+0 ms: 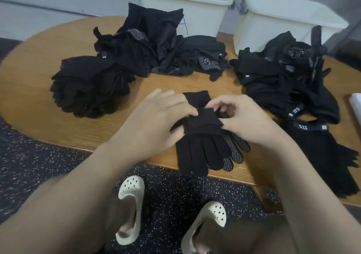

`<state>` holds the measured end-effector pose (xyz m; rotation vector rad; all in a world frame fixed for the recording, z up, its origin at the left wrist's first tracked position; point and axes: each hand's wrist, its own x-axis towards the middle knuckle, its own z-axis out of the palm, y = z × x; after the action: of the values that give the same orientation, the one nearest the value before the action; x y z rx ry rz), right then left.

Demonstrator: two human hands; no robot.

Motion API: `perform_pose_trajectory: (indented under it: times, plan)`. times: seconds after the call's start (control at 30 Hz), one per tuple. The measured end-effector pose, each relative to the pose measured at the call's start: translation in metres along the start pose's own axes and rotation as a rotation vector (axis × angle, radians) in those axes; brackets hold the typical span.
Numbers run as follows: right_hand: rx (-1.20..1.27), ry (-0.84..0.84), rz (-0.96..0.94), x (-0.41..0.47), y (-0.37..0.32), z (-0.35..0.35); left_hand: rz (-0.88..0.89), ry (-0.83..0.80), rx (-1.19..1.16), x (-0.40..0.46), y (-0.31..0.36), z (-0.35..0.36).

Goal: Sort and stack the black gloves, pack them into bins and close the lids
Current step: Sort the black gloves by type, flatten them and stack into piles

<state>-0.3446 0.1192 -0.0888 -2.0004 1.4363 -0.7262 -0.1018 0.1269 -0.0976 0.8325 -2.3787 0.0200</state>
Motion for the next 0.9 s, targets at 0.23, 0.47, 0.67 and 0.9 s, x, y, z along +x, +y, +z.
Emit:
perform_pose_trajectory:
  times: [0.23,0.47,0.67,0.9]
  plan:
    - [-0.023,-0.008,0.040,-0.005,0.001,0.002,0.047,-0.008,-0.008,-0.014,0.011,0.000]
    - [-0.032,-0.031,0.055,-0.011,-0.004,-0.002,0.003,-0.111,-0.071,-0.021,0.013,-0.003]
    - [-0.062,-0.037,0.058,-0.015,-0.002,-0.005,0.005,-0.184,-0.058,-0.021,0.016,-0.005]
    - [-0.112,0.052,0.040,-0.020,-0.004,-0.005,-0.027,-0.186,-0.171,-0.022,0.022,-0.010]
